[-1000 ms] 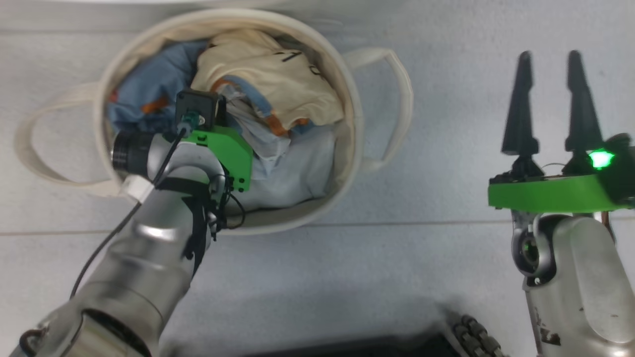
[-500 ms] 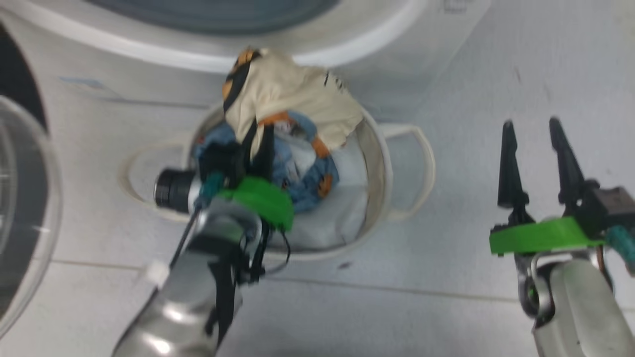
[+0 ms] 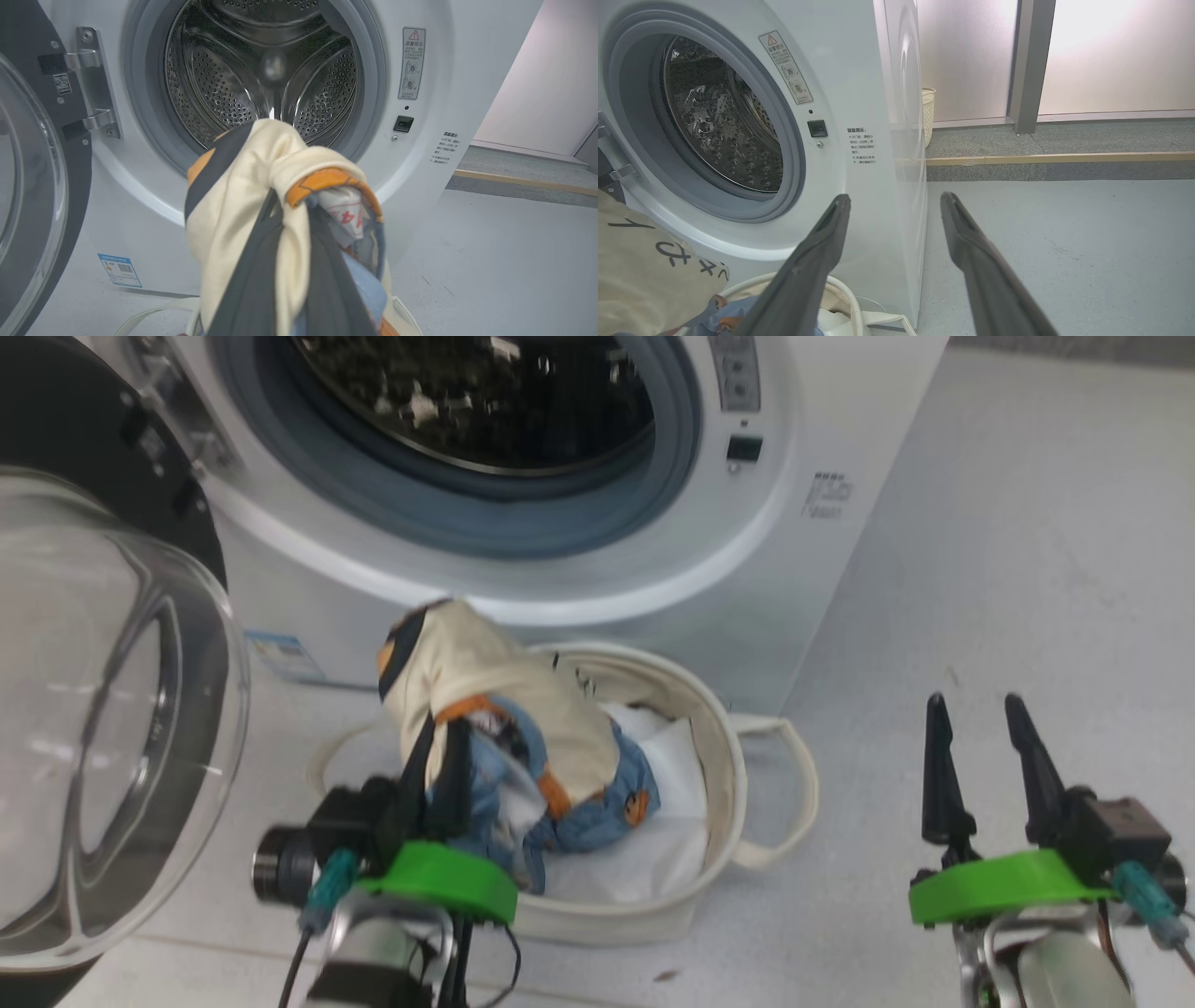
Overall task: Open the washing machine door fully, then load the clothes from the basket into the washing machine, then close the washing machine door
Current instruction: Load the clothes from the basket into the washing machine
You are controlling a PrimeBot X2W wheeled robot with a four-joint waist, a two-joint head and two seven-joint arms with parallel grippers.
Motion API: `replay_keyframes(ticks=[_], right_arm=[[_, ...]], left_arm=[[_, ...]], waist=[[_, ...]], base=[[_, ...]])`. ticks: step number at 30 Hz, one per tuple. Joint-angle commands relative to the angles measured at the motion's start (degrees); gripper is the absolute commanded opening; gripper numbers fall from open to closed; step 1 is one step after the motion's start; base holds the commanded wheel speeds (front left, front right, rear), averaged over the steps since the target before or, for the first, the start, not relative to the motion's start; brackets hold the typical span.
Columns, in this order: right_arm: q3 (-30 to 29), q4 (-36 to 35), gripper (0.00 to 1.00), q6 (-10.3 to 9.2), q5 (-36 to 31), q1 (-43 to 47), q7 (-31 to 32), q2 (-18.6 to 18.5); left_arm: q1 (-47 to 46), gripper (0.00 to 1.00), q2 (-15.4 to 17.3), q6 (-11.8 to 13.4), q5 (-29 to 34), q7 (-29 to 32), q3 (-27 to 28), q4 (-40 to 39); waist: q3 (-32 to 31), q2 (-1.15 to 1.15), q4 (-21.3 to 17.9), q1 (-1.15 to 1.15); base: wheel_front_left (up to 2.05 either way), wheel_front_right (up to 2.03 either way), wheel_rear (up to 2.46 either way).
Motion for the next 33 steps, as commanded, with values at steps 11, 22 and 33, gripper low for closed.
replay_keyframes(ticks=[11, 22, 33], right_arm=[[1.79, -2.17, 1.0, 0.24, 1.21, 1.01, -0.29, 0.92], [2.39, -4.29, 1.0, 0.24, 1.98, -3.95, -0.29, 0.95], [3.28, -6.24, 1.0, 0.24, 3.76, -9.6, -0.29, 0.96]], left_arm=[[2.11, 0.0, 0.82, -0.3, -1.69, -0.67, 3.68, -5.95], [-11.95, 0.0, 0.81, -1.29, -2.39, -0.68, 9.67, -4.41], [-32.77, 0.0, 1.32, -4.66, 2.09, -0.68, 17.48, 1.99]], waist=[[-2.2, 0.0, -1.74, 0.01], [9.07, 0.0, -5.73, 0.01], [22.58, 0.0, -10.31, 0.01]], base=[[0.0, 0.0, 0.0], [0.0, 0.0, 0.0], [0.0, 0.0, 0.0]])
